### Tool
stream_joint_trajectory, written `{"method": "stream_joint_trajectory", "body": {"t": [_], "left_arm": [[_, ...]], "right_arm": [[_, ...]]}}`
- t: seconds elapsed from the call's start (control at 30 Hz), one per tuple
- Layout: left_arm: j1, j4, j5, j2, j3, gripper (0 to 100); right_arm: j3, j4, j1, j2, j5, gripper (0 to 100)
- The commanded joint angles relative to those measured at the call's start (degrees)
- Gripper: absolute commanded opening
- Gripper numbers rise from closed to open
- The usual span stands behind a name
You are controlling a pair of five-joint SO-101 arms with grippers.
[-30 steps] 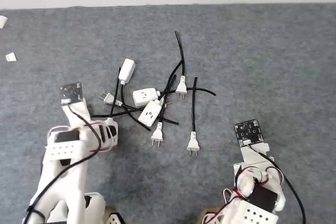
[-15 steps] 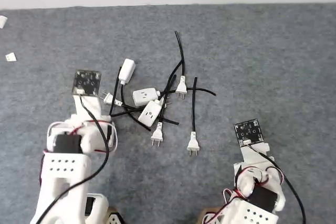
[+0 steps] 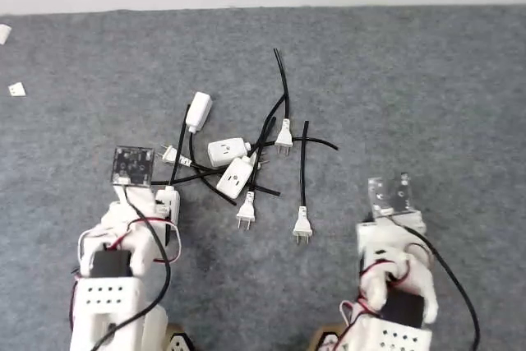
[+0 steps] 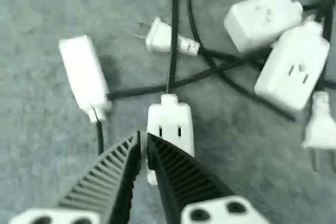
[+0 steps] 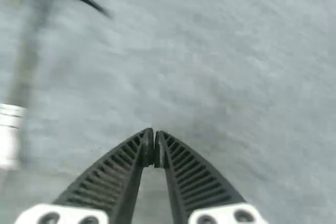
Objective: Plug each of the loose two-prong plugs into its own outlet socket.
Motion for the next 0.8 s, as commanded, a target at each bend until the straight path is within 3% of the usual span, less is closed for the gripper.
{"method": "stream_joint_trajectory", "body": {"t": [0.0,0.17,0.43,0.67,0.77], "left_arm": [[-2.9,-0.44,1.05,-5.1,-0.31,7],[-5.01,3.6,6.68,-5.45,-0.48,25],[-5.19,1.93,7.12,-5.36,-0.48,23],[-4.92,-0.62,7.12,-4.22,-0.48,23],[-4.92,-3.87,7.12,0.97,-1.63,23]], "right_arm": [[-5.19,0.57,-9.36,1.1,-5.27,1.3],[-11.34,0.92,-10.51,1.71,-8.79,1.3],[-19.16,-5.41,-22.2,28.26,-10.64,1.3],[-32.53,-13.93,-22.64,59.47,-27.25,7.4],[-36.22,-14.55,-26.68,68.88,-30.07,12.5]]}}
